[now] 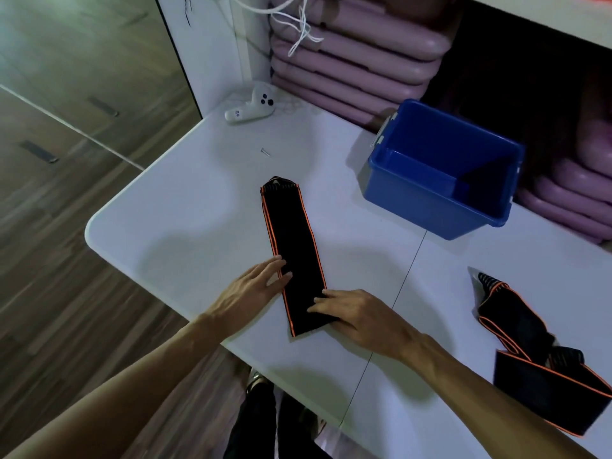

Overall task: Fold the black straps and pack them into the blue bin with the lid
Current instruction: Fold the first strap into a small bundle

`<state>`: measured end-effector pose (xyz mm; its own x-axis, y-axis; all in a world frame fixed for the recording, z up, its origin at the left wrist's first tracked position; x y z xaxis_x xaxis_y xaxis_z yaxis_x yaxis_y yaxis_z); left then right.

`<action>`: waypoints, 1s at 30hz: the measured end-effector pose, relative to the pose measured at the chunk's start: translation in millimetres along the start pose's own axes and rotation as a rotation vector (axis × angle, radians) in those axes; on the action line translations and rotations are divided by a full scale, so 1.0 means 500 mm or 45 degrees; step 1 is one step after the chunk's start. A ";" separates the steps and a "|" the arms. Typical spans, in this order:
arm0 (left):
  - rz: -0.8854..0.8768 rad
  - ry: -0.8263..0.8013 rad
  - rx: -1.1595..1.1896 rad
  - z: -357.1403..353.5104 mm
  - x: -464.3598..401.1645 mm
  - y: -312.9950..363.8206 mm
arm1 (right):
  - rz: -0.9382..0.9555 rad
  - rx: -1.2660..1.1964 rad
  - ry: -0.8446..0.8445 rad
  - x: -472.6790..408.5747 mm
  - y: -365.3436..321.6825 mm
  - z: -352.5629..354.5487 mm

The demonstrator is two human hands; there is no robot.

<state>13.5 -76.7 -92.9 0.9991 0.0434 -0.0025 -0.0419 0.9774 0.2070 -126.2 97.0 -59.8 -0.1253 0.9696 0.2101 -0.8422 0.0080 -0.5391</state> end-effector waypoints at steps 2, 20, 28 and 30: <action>0.026 0.011 0.117 0.006 0.000 0.011 | -0.058 -0.134 -0.024 -0.015 0.003 0.016; 0.688 0.343 1.113 0.019 0.022 0.029 | -0.419 -0.555 -0.153 -0.131 0.062 0.053; 0.464 0.300 0.727 0.014 -0.002 0.023 | -0.454 -0.138 0.127 -0.154 0.060 0.052; 0.425 0.298 0.576 0.012 -0.005 0.015 | -0.471 -0.080 0.184 -0.153 0.060 0.048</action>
<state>10.6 -70.6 -85.6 0.9017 0.4266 -0.0703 -0.2920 0.7208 0.6286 -154.2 17.0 -72.4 0.2594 0.9228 0.2847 -0.7825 0.3736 -0.4981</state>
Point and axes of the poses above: each hand's wrist, its own x-axis away from the middle knuckle, its own z-axis out of the back of the hand, y = z × x, the point moved 4 cm from there along -x, towards the middle knuckle, and after that the axes turned 11 degrees about -y, right-handed, at the moved point
